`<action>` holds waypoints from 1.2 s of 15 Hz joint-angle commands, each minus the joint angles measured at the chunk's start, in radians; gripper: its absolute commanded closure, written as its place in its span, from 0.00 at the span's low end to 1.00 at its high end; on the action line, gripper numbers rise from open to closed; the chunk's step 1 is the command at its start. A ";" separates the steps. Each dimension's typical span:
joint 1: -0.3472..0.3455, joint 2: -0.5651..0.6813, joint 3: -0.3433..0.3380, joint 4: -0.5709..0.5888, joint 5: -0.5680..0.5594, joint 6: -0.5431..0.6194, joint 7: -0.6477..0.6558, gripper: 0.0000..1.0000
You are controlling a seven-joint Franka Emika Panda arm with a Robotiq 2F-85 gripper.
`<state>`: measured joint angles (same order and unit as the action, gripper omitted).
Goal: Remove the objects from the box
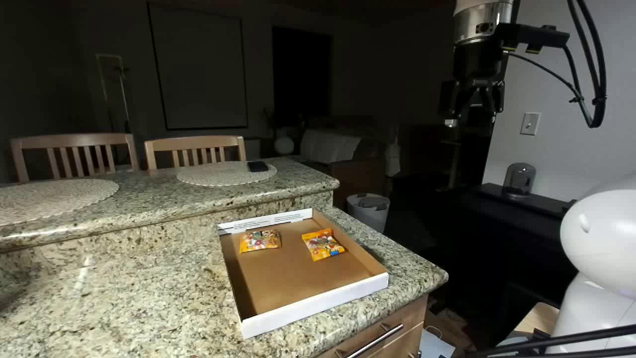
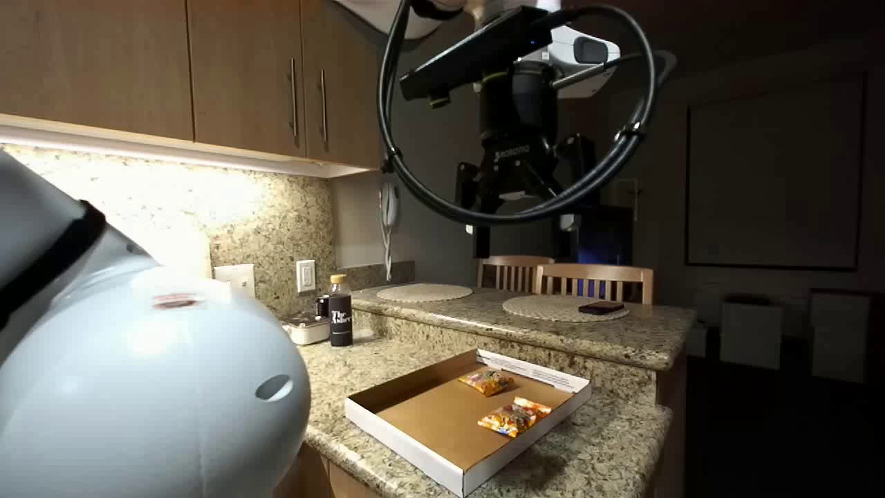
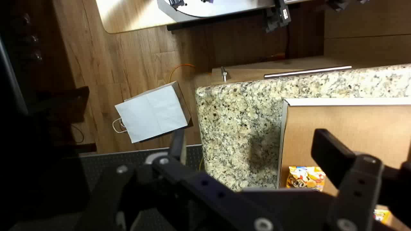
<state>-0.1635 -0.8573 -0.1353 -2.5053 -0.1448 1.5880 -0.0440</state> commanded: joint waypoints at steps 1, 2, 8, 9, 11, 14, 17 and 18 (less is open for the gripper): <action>0.008 0.000 -0.005 0.002 -0.003 -0.003 0.005 0.00; 0.008 0.000 -0.005 0.002 -0.003 -0.003 0.005 0.00; 0.012 -0.007 0.003 -0.003 -0.003 -0.002 0.007 0.00; 0.016 -0.005 0.013 -0.006 0.005 0.002 0.019 0.00; 0.038 0.010 0.037 -0.001 0.024 0.009 0.036 0.00; 0.099 0.054 0.092 0.028 0.118 0.037 0.078 0.00; 0.152 0.128 0.164 0.063 0.246 0.140 0.161 0.00; 0.165 0.165 0.191 0.076 0.288 0.216 0.200 0.00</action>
<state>-0.0316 -0.7980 -0.0012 -2.4833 0.0490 1.6886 0.0655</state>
